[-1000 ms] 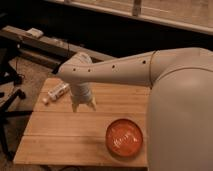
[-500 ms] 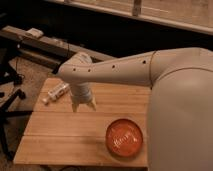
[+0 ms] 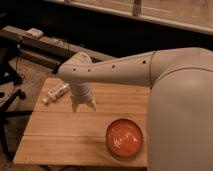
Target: Place the bottle in the ceramic bowl
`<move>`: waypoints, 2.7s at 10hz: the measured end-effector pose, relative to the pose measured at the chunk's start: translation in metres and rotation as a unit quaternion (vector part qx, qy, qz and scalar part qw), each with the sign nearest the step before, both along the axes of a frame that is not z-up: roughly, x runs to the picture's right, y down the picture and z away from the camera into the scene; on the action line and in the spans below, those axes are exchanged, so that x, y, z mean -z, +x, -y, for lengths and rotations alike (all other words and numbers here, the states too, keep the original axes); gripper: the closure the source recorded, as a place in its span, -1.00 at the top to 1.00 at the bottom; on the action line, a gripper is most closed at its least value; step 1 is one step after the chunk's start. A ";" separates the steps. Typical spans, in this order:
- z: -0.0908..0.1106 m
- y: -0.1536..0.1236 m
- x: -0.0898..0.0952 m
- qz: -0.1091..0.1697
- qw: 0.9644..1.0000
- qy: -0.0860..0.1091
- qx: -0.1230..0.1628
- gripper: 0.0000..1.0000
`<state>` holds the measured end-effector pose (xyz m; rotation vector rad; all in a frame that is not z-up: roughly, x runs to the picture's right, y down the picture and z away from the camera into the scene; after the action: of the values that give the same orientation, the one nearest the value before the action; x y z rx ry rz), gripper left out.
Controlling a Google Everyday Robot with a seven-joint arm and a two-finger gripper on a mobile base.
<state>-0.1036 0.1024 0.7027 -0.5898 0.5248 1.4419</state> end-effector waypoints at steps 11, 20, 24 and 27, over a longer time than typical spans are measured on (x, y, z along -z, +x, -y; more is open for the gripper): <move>0.000 0.000 0.000 0.000 1.000 0.000 0.000 0.30; 0.017 -0.078 -0.089 -0.024 0.998 0.008 0.063 0.30; 0.049 -0.106 -0.152 -0.027 0.998 0.022 0.056 0.30; 0.083 -0.125 -0.177 -0.016 0.999 0.037 0.026 0.30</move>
<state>-0.2284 0.0191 0.8799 -0.4924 0.5066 1.4171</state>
